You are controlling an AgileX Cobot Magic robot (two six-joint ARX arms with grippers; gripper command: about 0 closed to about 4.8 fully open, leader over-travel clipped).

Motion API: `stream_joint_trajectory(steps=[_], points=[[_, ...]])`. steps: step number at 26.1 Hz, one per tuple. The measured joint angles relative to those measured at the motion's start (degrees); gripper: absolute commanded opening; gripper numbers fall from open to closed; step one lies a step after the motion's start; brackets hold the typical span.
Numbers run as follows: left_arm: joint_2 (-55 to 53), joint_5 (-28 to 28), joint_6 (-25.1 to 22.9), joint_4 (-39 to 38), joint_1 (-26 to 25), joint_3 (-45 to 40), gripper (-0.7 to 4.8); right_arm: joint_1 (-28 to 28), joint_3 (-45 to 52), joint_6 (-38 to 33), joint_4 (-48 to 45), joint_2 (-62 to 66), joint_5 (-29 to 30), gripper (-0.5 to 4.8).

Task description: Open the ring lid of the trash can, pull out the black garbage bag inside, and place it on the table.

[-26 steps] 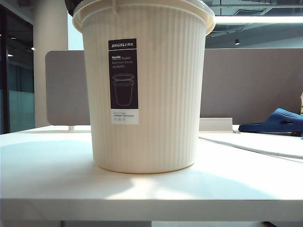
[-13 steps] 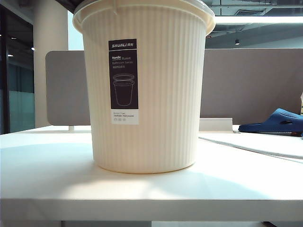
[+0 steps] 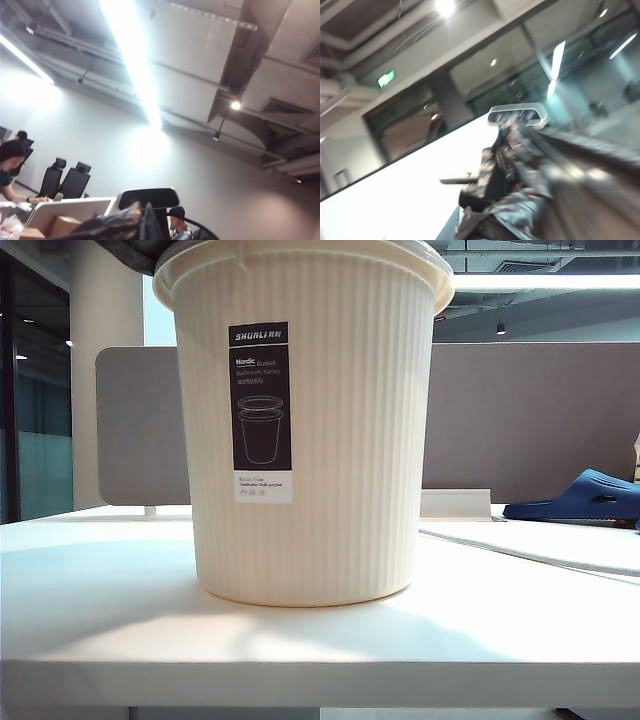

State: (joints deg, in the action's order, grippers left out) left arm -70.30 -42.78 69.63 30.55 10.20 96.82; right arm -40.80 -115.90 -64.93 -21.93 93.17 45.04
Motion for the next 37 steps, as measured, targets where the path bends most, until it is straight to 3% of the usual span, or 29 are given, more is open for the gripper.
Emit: stream_joint_trajectory(steps=[8,16,24,27,29,34,37], points=[[0.1,-1.9,-0.5,-0.2,-6.0,0.0,-0.06,-2.3,-8.8,-0.8,0.0,7.2,0.6,-0.01],[0.3,-4.6,-0.6,-0.8,-15.6,0.0,-0.06,-3.3,-9.3,-1.0,0.3,10.9,0.2,-0.01],[0.3,-4.8,-0.9,-1.0,-17.0,0.0,-0.06,-4.7,-9.3,-0.9,0.4,14.1,0.2,0.03],[0.4,-4.9,-1.7,-1.2,-17.0,0.0,-0.06,-4.7,-9.4,-0.5,0.3,14.4,0.2,1.56],[0.3,-4.8,-1.9,-1.3,-17.0,0.0,-0.06,-4.6,-9.4,-0.3,-0.1,14.4,0.2,2.11],[0.3,-4.7,-3.0,-2.1,-17.0,0.0,-0.06,-3.6,-10.6,-0.7,-0.2,14.3,2.6,2.80],[0.3,-4.6,-3.4,-2.5,-17.0,0.0,-0.06,-3.3,-12.1,-1.0,0.0,14.4,4.8,2.88]])
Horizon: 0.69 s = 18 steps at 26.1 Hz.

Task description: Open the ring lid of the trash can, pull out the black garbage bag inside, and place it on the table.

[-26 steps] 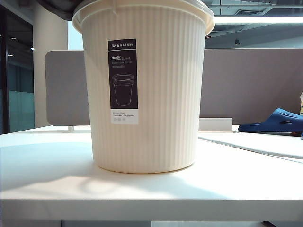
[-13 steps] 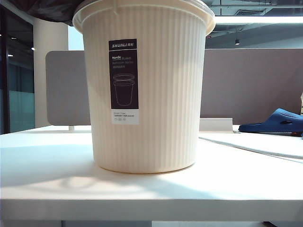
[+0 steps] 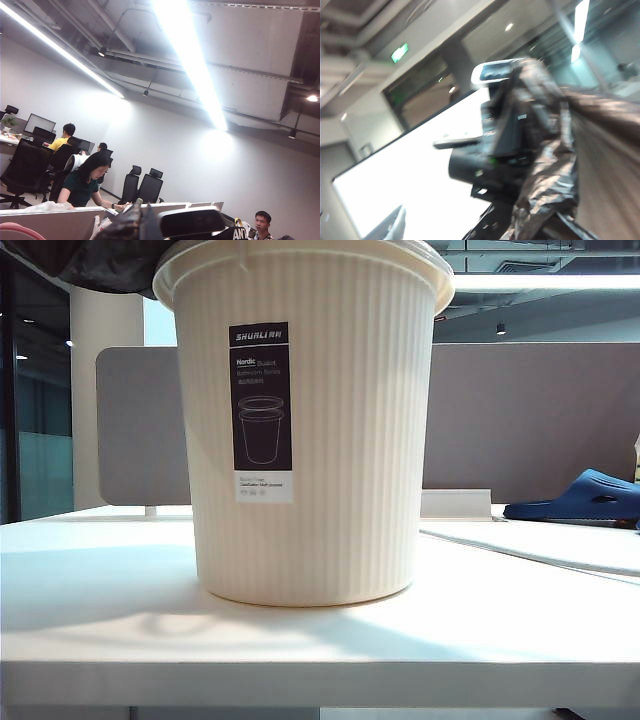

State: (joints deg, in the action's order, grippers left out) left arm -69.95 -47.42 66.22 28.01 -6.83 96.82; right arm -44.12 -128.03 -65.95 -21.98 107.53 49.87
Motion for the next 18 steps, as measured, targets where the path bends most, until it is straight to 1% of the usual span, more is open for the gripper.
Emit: stream_joint_trajectory(steps=[1,2,4,5,6,8,12,14,18], points=[[0.0,0.0,-0.4,0.0,0.0,0.0,-0.06,0.6,-1.2,-0.1,0.2,0.0,1.5,3.00],[0.0,0.2,-0.9,-0.3,0.0,0.0,-0.06,1.0,-1.5,-0.3,0.2,-0.1,1.9,3.39],[0.0,0.5,-1.4,-1.1,-0.9,0.0,-0.06,2.0,-2.1,-1.8,0.1,-0.3,3.8,3.43],[0.0,0.5,-1.5,-1.3,-2.8,0.0,-0.06,2.6,-2.2,-2.9,0.3,-0.5,5.1,3.43],[0.0,0.6,-1.2,-1.3,-3.6,0.0,-0.06,3.1,-2.2,-3.3,0.4,-0.7,5.9,3.70],[0.0,1.1,-0.9,-1.4,-4.9,0.0,-0.06,4.7,-2.2,-4.7,0.4,-1.2,7.3,3.93],[0.1,0.9,-0.8,-1.5,-6.7,0.0,-0.06,6.4,-2.2,-7.0,0.4,-1.5,10.0,4.11],[0.0,1.1,-0.6,-1.5,-7.1,0.0,-0.06,6.9,-2.2,-7.4,0.4,-1.5,10.4,4.11],[0.0,1.8,0.3,-0.5,-8.0,0.0,-0.06,8.2,-2.2,-7.5,0.3,-1.6,13.1,4.11]])
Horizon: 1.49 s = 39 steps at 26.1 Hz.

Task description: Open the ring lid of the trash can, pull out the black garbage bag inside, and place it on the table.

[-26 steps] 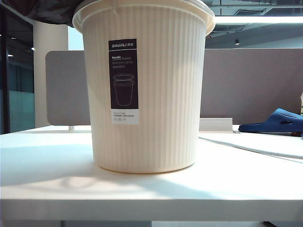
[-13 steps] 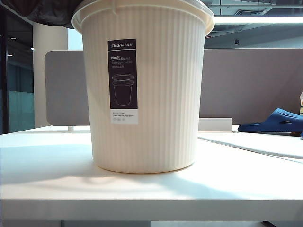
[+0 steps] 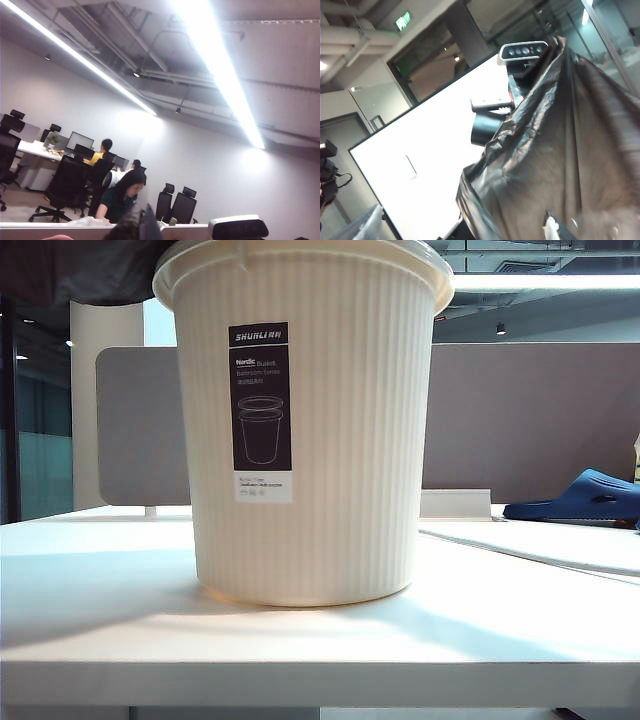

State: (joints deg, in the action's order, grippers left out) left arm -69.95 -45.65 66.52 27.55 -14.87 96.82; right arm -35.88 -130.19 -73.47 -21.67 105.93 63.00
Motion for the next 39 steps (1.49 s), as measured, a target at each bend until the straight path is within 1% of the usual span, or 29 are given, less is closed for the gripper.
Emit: stream_joint_trajectory(steps=[10,15,18,21,25,29,35,38,39], points=[[0.0,0.1,0.3,0.5,-3.1,0.0,-0.06,5.7,0.0,1.4,-0.7,-0.2,1.6,4.10],[0.0,0.2,1.2,0.5,-7.3,0.0,-0.06,7.7,0.0,2.5,-0.8,-0.8,2.6,4.09],[0.0,0.3,1.5,0.9,-8.7,0.0,-0.06,8.1,0.0,2.7,-0.7,-0.8,2.7,4.09],[0.0,0.8,3.4,1.9,-11.3,0.0,-0.06,8.1,0.0,3.1,-0.7,-0.8,2.9,4.09],[0.0,1.4,5.4,3.8,-13.3,0.0,-0.06,8.1,0.0,4.2,-0.3,-0.8,3.3,4.09],[0.0,1.5,6.4,4.4,-13.6,0.0,-0.06,8.1,0.0,4.5,-0.3,-0.8,3.8,4.09],[0.0,1.6,6.4,4.3,-13.6,0.0,-0.06,8.1,0.0,5.6,0.2,-0.8,4.6,4.09],[0.0,1.5,4.8,2.8,-13.6,0.0,-0.06,8.1,0.0,7.4,1.3,-0.8,4.7,3.65],[0.0,1.3,3.5,1.1,-13.6,0.0,-0.06,8.1,0.0,9.6,2.1,-0.8,4.3,3.65]])
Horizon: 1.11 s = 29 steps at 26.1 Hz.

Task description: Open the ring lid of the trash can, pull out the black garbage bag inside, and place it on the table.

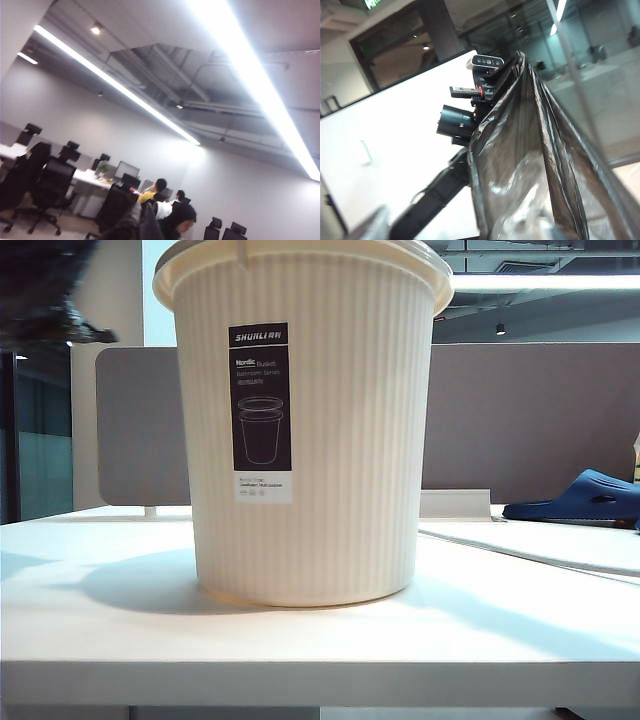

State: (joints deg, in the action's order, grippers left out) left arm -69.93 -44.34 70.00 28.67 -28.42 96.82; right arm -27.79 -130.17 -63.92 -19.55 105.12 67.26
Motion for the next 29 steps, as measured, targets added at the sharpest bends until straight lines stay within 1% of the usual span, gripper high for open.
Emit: stream_joint_trajectory(steps=[1,2,5,6,7,8,9,10,11,13,14,15,16,17,21,25,29], points=[[0.0,-0.3,-0.6,-0.8,0.0,0.0,-0.06,0.0,0.0,1.0,0.3,0.0,-0.4,3.65],[0.0,-0.9,-2.3,-2.7,0.0,0.0,-0.06,0.0,0.0,2.7,1.4,0.0,-1.5,3.65],[0.0,-2.2,-6.1,-6.2,0.2,0.0,-0.06,0.3,0.0,6.4,5.2,0.0,-2.3,3.65],[0.0,-2.2,-8.5,-8.5,0.8,0.0,-0.06,0.4,0.0,8.9,8.1,0.0,-2.8,3.65],[0.0,-2.3,-9.6,-9.4,1.2,0.0,-0.06,0.4,0.0,10.1,9.3,0.0,-2.8,3.65],[0.0,-2.4,-12.3,-11.8,1.9,0.0,-0.06,0.4,0.0,12.5,12.3,0.0,-3.0,3.65],[0.0,-2.5,-13.5,-12.8,2.1,0.0,-0.06,0.4,0.0,13.6,13.7,0.0,-3.0,3.65],[0.0,-2.5,-16.1,-15.3,2.1,0.0,-0.06,0.4,0.0,15.3,15.9,0.0,-3.0,3.64],[0.0,-2.4,-16.9,-16.2,2.1,0.0,-0.06,0.4,0.0,16.1,16.7,0.0,-3.0,3.64],[0.0,-2.2,-20.7,-19.4,2.6,0.0,-0.06,0.4,0.0,18.7,19.4,0.0,-3.1,3.65],[0.0,-2.1,-23.8,-21.9,3.1,0.0,-0.06,0.4,0.0,20.6,21.2,0.0,-3.1,3.65],[0.0,-1.7,-26.6,-24.6,3.7,0.0,-0.06,0.4,0.0,22.5,23.2,0.0,-4.0,3.65],[0.0,-1.1,-28.3,-26.4,4.1,0.0,-0.06,0.4,0.0,23.9,24.5,0.0,-4.7,3.65],[0.0,0.1,-31.9,-29.7,5.4,0.0,-0.06,0.4,0.0,26.3,27.0,0.0,-5.8,3.65],[0.0,3.1,-40.0,-36.0,9.4,0.0,-0.06,0.4,0.0,31.2,32.2,0.0,-7.9,3.64],[0.0,6.7,-46.4,-40.6,12.7,0.0,-0.06,0.4,0.0,35.8,37.2,0.0,-10.1,3.64],[-0.1,10.7,-51.9,-44.2,15.8,0.0,-0.06,0.4,0.0,38.7,40.7,0.0,-10.7,3.64]])
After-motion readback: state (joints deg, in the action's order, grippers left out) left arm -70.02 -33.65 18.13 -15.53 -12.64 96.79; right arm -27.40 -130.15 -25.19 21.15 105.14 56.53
